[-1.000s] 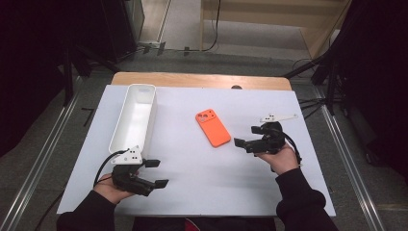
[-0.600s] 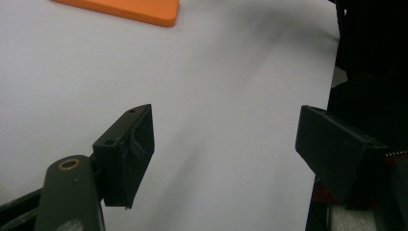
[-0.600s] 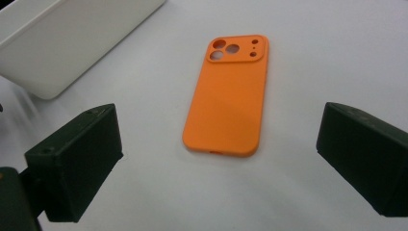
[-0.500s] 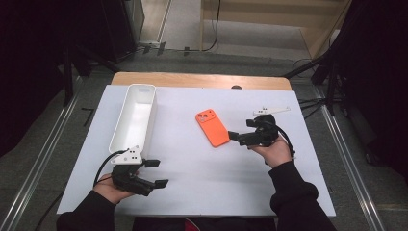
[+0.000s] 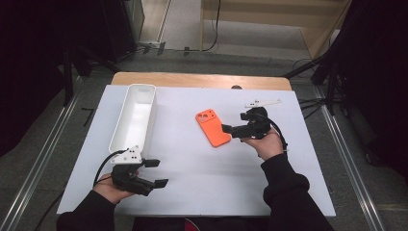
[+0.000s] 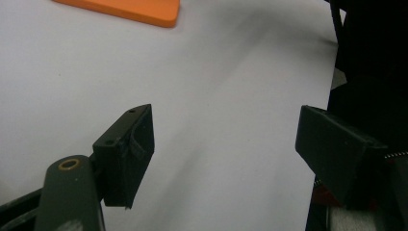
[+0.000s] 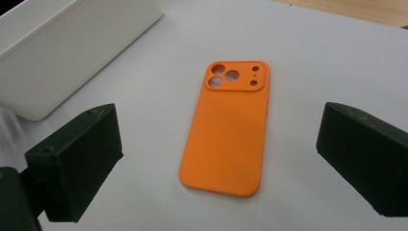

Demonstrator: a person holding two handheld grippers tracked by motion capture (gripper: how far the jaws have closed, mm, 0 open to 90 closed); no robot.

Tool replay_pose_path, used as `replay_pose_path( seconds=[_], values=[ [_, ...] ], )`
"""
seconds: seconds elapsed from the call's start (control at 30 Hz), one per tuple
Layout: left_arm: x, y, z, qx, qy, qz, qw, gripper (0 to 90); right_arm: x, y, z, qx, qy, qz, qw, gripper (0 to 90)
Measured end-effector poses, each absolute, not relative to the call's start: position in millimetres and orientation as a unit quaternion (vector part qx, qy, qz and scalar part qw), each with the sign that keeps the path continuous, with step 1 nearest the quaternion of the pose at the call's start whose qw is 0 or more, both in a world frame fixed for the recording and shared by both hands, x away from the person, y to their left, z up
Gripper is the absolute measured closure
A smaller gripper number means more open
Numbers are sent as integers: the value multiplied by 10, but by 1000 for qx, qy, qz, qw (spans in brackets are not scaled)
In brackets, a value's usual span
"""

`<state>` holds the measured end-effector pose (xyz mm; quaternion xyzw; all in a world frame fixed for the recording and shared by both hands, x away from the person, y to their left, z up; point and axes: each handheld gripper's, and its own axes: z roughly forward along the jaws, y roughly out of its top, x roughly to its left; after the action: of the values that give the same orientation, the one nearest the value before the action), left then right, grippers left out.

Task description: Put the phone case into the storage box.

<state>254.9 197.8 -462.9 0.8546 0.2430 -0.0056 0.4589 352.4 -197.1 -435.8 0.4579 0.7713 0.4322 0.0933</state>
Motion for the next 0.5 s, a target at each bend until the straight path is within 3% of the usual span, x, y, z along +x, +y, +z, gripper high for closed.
replay_pose_path(
  seconds=[0.5],
  values=[
    [2550,1981,-4631,854,244,-6,459,218,3733,-1690,-4390,451,780,422,100,10]
  ],
)
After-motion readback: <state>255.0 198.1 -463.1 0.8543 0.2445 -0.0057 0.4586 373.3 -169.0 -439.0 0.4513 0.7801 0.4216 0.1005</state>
